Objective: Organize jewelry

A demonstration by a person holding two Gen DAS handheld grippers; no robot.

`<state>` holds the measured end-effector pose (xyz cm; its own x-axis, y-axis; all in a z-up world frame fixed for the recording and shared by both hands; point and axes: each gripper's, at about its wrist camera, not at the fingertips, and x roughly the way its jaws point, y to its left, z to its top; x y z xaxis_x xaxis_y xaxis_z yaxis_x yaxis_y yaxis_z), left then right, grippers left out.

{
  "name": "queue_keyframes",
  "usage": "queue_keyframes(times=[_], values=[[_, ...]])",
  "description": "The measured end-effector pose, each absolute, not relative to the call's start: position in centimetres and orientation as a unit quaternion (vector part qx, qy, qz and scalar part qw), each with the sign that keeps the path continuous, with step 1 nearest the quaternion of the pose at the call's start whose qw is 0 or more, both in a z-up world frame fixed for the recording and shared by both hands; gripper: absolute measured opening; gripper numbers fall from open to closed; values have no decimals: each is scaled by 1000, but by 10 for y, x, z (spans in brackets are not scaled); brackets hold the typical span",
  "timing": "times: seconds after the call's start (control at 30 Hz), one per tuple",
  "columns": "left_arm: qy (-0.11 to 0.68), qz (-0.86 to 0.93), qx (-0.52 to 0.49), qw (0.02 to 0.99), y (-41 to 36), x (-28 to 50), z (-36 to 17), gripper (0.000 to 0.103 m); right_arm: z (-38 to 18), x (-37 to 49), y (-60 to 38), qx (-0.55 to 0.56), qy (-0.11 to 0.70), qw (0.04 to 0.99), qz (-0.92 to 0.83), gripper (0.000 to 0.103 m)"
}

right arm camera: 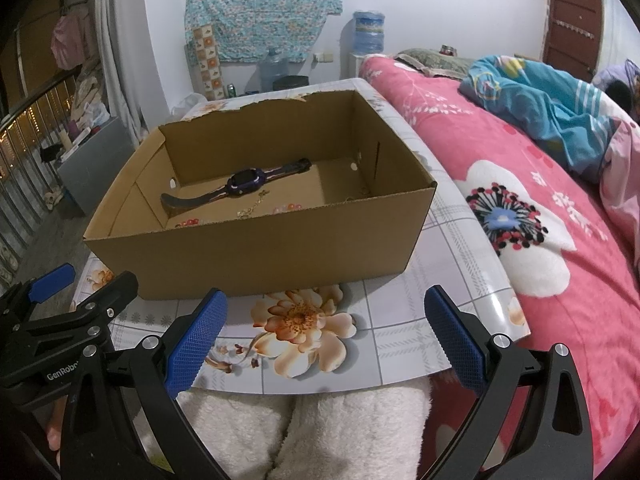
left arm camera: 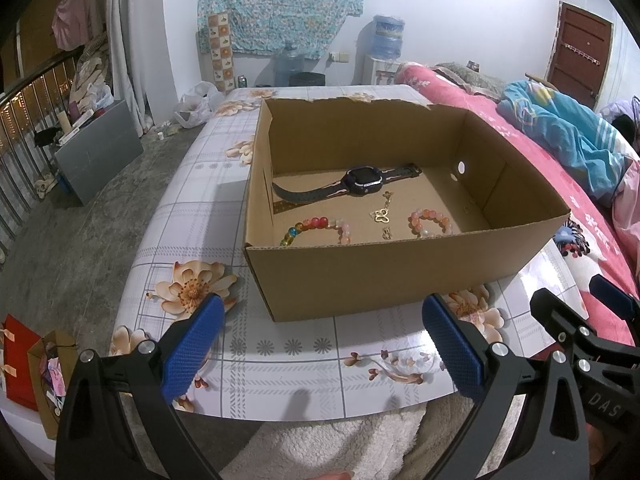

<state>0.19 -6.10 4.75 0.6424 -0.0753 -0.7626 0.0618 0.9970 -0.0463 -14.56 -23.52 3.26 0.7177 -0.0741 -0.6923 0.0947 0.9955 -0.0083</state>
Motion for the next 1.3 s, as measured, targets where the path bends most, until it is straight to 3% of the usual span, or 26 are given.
queue_keyframes(times=[1.3], values=[[414, -49, 5, 909, -61, 6, 49, 97, 33, -147, -237, 12, 377, 925, -52, 95]])
